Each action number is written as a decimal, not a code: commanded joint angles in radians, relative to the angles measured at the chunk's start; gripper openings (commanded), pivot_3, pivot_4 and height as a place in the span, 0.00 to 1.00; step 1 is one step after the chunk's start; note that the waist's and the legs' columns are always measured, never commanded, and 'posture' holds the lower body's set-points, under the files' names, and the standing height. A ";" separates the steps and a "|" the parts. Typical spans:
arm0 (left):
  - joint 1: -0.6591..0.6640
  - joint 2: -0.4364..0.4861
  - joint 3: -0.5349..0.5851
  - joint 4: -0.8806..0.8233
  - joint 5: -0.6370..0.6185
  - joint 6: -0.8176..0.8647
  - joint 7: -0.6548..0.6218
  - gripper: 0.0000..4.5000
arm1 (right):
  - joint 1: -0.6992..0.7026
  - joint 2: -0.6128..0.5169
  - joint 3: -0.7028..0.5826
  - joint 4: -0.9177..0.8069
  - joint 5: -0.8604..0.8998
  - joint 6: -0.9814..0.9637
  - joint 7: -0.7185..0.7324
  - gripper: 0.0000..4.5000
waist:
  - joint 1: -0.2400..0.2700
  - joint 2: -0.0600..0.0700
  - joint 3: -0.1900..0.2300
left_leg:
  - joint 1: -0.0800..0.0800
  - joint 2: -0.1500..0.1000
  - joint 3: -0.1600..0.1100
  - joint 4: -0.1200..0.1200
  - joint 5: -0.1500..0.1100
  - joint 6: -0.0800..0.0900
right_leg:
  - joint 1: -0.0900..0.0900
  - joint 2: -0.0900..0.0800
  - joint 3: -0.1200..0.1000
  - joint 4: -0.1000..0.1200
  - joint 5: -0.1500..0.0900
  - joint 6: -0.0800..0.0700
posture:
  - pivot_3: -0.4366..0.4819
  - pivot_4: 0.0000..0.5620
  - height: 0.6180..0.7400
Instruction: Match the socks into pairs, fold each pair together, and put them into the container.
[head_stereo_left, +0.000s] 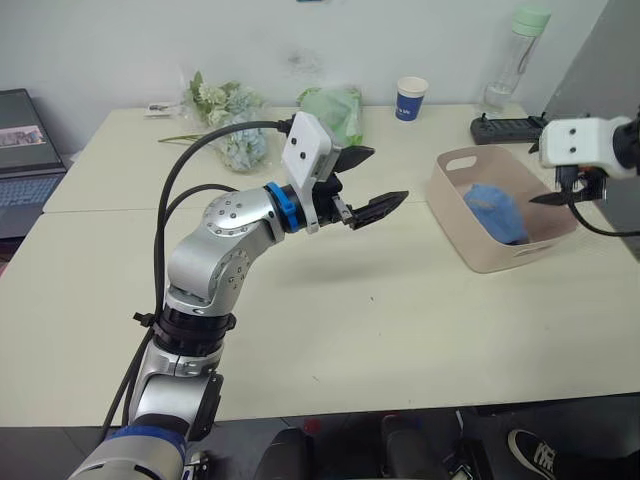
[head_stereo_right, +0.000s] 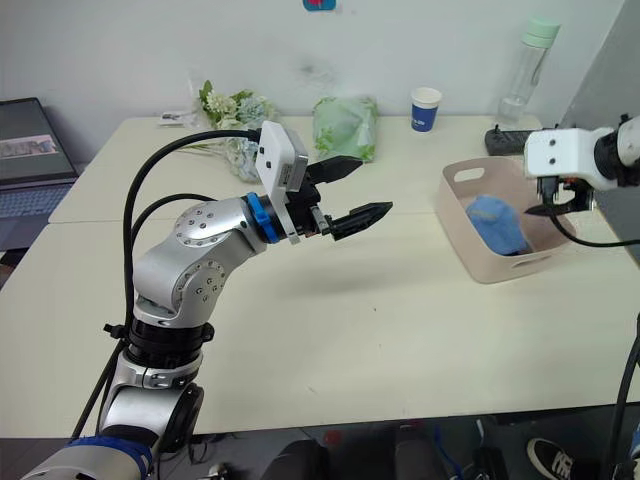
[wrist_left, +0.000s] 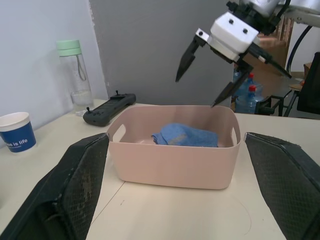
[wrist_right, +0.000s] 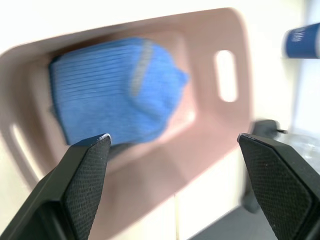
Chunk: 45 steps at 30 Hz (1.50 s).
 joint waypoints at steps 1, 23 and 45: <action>-0.028 0.000 0.012 -0.015 0.003 -0.024 -0.002 1.00 | -0.008 0.056 -0.031 0.039 -0.001 -0.005 -0.088 0.85 | 0.000 0.000 0.000 | 0.000 0.000 0.000 0.000 0.000 0.000 | 0.000 0.000 0.000 0.000 0.000 0.000 | 0.48 0.27 1.00; -0.024 0.015 0.010 -0.028 0.008 -0.012 -0.009 1.00 | 0.099 0.213 0.063 0.306 -0.172 -0.048 -0.414 0.00 | 0.002 0.000 0.000 | -0.002 0.000 0.000 0.001 0.000 0.000 | -0.002 -0.001 -0.001 0.001 0.000 0.000 | 0.48 0.27 1.00; 0.318 0.214 0.205 -0.091 0.059 -0.043 0.069 1.00 | 0.359 0.438 -0.327 -0.669 0.388 0.585 -0.443 0.76 | -0.002 0.001 -0.001 | -0.001 0.002 -0.004 0.001 0.000 0.000 | 0.000 0.000 0.000 0.003 0.000 0.000 | 0.48 0.27 1.00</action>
